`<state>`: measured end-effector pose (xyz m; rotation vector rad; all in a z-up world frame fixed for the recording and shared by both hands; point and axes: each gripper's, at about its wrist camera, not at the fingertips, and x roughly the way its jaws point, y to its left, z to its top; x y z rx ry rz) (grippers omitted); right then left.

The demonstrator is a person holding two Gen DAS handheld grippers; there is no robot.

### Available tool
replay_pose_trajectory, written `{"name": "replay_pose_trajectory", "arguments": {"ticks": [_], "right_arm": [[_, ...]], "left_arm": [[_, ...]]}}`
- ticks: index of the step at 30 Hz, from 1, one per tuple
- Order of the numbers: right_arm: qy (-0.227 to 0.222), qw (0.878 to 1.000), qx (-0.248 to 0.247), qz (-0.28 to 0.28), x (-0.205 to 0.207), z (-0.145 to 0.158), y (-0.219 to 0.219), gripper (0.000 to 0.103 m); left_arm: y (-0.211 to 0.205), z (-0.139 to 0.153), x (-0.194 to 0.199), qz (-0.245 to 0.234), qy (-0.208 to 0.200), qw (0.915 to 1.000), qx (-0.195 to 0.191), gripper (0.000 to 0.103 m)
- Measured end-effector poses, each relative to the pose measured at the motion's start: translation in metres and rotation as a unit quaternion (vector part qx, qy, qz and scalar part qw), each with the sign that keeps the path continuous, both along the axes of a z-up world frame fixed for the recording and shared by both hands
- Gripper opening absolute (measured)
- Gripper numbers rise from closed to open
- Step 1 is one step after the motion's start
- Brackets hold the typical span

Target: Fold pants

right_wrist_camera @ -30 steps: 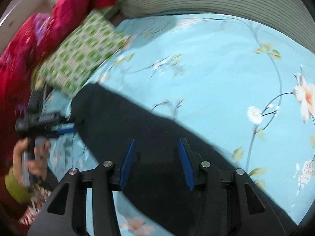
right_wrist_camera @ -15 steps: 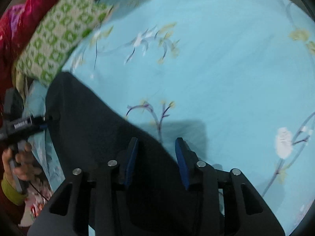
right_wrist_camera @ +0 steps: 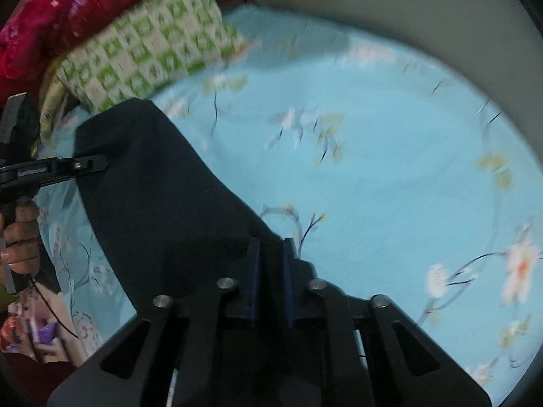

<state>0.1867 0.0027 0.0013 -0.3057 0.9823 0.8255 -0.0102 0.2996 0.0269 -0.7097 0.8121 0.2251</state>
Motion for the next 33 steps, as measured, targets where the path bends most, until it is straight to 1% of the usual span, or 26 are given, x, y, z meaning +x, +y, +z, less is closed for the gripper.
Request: {"name": "replay_pose_trajectory", "arguments": {"ticks": [1,2,3,5,9,12,15,19,21,22,23,25,26,27,28,29,30,31,33], "right_arm": [[-0.016,1.000,0.001,-0.005,-0.002,0.006,-0.004,0.008],[-0.030,0.999,0.003,-0.011,-0.004,0.011,-0.008,0.008],[-0.035,0.999,0.006,-0.016,-0.004,0.013,-0.010,0.008],[-0.032,0.999,0.011,-0.027,0.000,0.008,-0.011,0.008],[-0.030,0.999,0.000,-0.036,0.007,-0.006,0.009,0.008],[-0.035,0.999,-0.009,-0.041,0.009,-0.015,0.025,0.008],[-0.040,0.998,-0.027,-0.044,0.011,-0.026,0.030,0.008],[-0.037,0.996,-0.048,-0.059,0.017,-0.044,0.034,0.008],[-0.025,0.996,-0.051,-0.070,0.022,-0.051,0.035,0.009],[-0.016,0.996,-0.055,-0.075,0.023,-0.055,0.035,0.009],[-0.020,0.995,-0.057,-0.080,0.022,-0.054,0.036,0.011],[-0.027,0.994,-0.053,-0.089,0.018,-0.048,0.033,0.013],[-0.026,0.994,-0.046,-0.094,0.016,-0.044,0.029,0.019],[-0.025,0.993,-0.043,-0.103,0.014,-0.039,0.023,0.027],[-0.023,0.993,-0.039,-0.108,0.013,-0.037,0.019,0.030],[-0.018,0.993,-0.027,-0.117,0.009,-0.032,0.008,0.032],[-0.015,0.992,-0.021,-0.123,0.007,-0.029,0.003,0.035],[-0.009,0.991,-0.013,-0.133,0.004,-0.025,-0.008,0.038],[0.006,0.988,0.015,-0.152,-0.006,-0.018,-0.032,0.048]], "left_arm": [[-0.002,0.007,-0.002,-0.005,-0.012,0.9999,0.005,0.015],[-0.003,0.011,-0.003,-0.012,-0.018,0.9997,0.009,0.015],[-0.003,0.012,-0.002,-0.016,-0.017,0.9996,0.015,0.015],[-0.004,0.007,0.004,-0.024,-0.002,0.9990,0.037,0.015],[-0.001,-0.010,0.018,-0.032,0.026,0.9962,0.077,0.015],[0.008,-0.029,0.029,-0.042,0.051,0.9926,0.101,0.016],[0.005,-0.048,0.041,-0.063,0.082,0.9840,0.145,0.016],[-0.004,-0.074,0.054,-0.087,0.123,0.9659,0.210,0.018],[-0.009,-0.081,0.057,-0.093,0.136,0.9576,0.237,0.020],[-0.012,-0.081,0.057,-0.093,0.138,0.9549,0.246,0.024],[-0.014,-0.080,0.058,-0.092,0.144,0.9517,0.255,0.025],[-0.014,-0.075,0.059,-0.087,0.152,0.9488,0.263,0.032],[-0.014,-0.070,0.057,-0.082,0.154,0.9480,0.266,0.034],[-0.014,-0.066,0.055,-0.076,0.157,0.9463,0.272,0.040],[-0.014,-0.060,0.051,-0.065,0.161,0.9437,0.281,0.046],[-0.014,-0.055,0.048,-0.056,0.162,0.9426,0.286,0.047],[-0.012,-0.049,0.045,-0.047,0.162,0.9429,0.287,0.050],[-0.011,-0.041,0.039,-0.041,0.156,0.9467,0.279,0.050],[-0.011,-0.031,0.034,-0.034,0.145,0.9524,0.266,0.049]]}}
